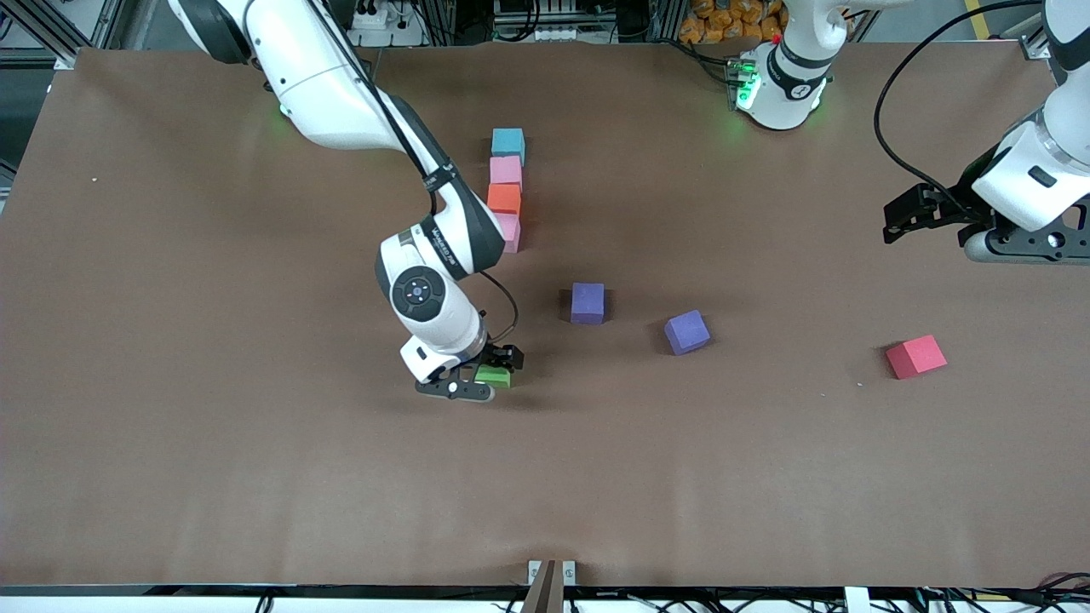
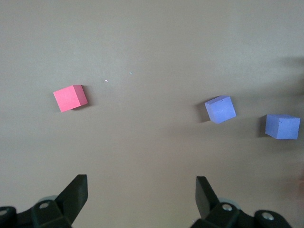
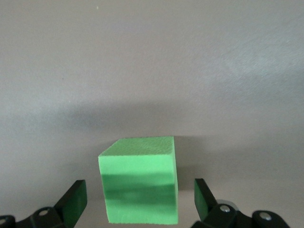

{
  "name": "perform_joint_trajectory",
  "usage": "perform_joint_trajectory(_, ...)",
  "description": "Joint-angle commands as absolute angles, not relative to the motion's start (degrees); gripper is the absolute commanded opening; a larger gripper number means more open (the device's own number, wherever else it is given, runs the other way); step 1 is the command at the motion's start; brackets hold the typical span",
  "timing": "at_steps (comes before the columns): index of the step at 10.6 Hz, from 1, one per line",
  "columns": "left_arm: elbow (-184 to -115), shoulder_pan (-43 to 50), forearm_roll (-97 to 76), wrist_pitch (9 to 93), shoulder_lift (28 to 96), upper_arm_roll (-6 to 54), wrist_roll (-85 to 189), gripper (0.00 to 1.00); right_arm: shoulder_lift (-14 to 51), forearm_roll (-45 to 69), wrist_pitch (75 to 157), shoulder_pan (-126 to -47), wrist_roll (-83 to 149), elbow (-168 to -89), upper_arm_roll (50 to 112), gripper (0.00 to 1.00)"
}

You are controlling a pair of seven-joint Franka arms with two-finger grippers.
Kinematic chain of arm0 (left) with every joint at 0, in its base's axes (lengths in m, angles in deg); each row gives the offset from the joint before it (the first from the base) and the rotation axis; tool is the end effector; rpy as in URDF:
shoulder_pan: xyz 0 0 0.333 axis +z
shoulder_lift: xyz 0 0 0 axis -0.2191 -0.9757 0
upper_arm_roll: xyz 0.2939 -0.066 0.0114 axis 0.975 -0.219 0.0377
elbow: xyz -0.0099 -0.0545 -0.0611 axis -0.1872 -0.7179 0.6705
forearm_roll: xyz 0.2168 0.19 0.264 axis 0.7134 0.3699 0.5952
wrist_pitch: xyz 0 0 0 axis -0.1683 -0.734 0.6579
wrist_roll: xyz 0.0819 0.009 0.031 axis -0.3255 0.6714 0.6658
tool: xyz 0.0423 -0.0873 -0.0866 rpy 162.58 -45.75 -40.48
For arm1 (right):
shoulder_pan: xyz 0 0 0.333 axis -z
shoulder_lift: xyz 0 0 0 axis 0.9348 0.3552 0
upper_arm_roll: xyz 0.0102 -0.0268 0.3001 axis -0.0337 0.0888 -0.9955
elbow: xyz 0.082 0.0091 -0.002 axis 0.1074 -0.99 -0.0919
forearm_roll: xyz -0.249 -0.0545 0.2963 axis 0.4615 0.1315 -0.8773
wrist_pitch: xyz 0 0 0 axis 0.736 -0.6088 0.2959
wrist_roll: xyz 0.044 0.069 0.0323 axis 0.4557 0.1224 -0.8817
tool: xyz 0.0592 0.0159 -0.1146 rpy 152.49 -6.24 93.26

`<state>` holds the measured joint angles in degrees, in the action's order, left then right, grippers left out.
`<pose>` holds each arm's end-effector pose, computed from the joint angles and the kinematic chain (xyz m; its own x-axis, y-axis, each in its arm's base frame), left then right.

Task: Arrange blocks into number 1
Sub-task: 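Grasp the green cube with the right gripper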

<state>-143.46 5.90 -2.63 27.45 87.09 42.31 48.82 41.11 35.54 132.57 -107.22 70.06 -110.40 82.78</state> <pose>0.5555 -0.0665 0.5595 0.9982 -0.0577 -0.0129 -0.0575 -0.9982 0.0172 0.6133 0.3934 0.1951 0.9908 -0.1342 0.0187 -0.1308 -0.9834 -0.1255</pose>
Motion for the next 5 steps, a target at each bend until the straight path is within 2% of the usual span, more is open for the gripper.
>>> perform_joint_trajectory(1, -143.16, 6.24, -1.77, 26.91, 87.84, 42.32, 47.36, 1.00, 42.71, 34.96, 132.42, -108.13, 70.73, -108.44, 83.71, 1.00)
perform_joint_trajectory(3, -143.16, 6.24, -1.77, 27.08, 87.93, 42.32, 47.35, 1.00, 42.98, 35.05, 134.34, -108.39, 70.64, -109.05, 83.71, 1.00)
perform_joint_trajectory(4, -143.16, 6.24, -1.77, 27.09, 88.01, 42.32, 47.35, 1.00, 43.15, 35.05, 134.26, -108.39, 70.64, -109.23, 83.71, 0.90)
perform_joint_trajectory(5, -143.25, 6.24, -1.77, 27.09, 88.28, 42.23, 47.35, 1.00, 43.15, 34.96, 133.91, -108.22, 70.64, -109.32, 83.71, 0.74)
